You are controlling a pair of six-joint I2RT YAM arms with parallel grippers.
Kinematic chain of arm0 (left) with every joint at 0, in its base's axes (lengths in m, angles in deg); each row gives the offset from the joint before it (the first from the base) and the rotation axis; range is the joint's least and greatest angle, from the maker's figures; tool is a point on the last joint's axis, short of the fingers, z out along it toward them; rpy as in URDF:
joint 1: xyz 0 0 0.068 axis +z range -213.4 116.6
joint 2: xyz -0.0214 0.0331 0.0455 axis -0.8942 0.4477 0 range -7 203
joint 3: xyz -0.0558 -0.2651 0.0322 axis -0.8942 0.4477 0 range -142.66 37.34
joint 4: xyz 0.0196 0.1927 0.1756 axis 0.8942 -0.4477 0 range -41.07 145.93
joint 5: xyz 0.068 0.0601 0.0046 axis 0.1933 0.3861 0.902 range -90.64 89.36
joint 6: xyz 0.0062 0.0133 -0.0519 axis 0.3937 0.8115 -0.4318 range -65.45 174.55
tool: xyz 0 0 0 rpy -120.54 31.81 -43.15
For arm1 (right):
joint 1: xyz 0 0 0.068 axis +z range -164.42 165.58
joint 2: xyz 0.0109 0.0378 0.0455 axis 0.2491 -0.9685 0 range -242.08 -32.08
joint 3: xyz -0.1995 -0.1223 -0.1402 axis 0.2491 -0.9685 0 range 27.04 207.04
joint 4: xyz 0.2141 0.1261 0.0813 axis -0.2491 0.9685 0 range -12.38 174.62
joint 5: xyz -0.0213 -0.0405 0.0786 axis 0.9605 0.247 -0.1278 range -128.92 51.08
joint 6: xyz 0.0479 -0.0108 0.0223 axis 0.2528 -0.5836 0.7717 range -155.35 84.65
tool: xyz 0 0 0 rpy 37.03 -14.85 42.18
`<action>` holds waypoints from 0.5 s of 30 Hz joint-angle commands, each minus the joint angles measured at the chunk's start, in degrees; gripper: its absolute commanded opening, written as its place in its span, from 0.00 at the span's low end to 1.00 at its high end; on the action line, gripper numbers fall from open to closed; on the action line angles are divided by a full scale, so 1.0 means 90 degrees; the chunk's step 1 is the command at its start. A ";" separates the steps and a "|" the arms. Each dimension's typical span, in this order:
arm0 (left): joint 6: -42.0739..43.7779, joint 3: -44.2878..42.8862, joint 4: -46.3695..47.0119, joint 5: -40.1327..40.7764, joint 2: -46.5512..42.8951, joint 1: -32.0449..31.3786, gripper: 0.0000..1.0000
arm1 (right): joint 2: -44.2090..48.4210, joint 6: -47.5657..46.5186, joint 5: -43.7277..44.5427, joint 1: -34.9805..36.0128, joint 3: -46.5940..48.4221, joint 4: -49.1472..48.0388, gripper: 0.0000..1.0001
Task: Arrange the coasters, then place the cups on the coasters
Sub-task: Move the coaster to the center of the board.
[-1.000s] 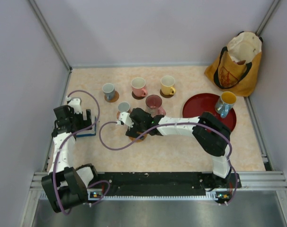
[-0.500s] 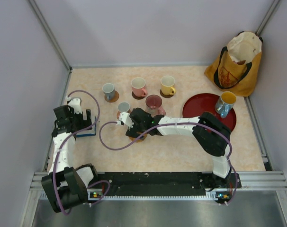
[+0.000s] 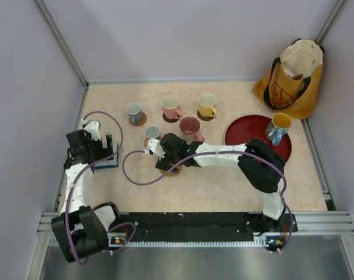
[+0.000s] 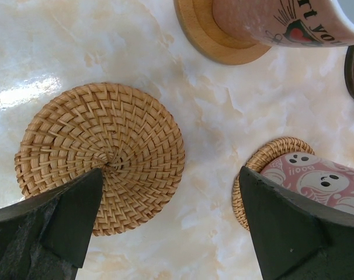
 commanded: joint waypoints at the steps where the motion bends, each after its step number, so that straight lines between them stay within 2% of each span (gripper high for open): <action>1: 0.0014 0.0018 0.0226 -0.0040 -0.0074 0.0047 0.99 | 0.0134 -0.0079 -0.0028 0.0051 0.0108 0.0535 0.99; 15: 0.0004 0.0018 0.0226 -0.0040 -0.0084 0.0047 0.99 | 0.0163 -0.0167 -0.0018 0.0051 0.0118 0.0633 0.99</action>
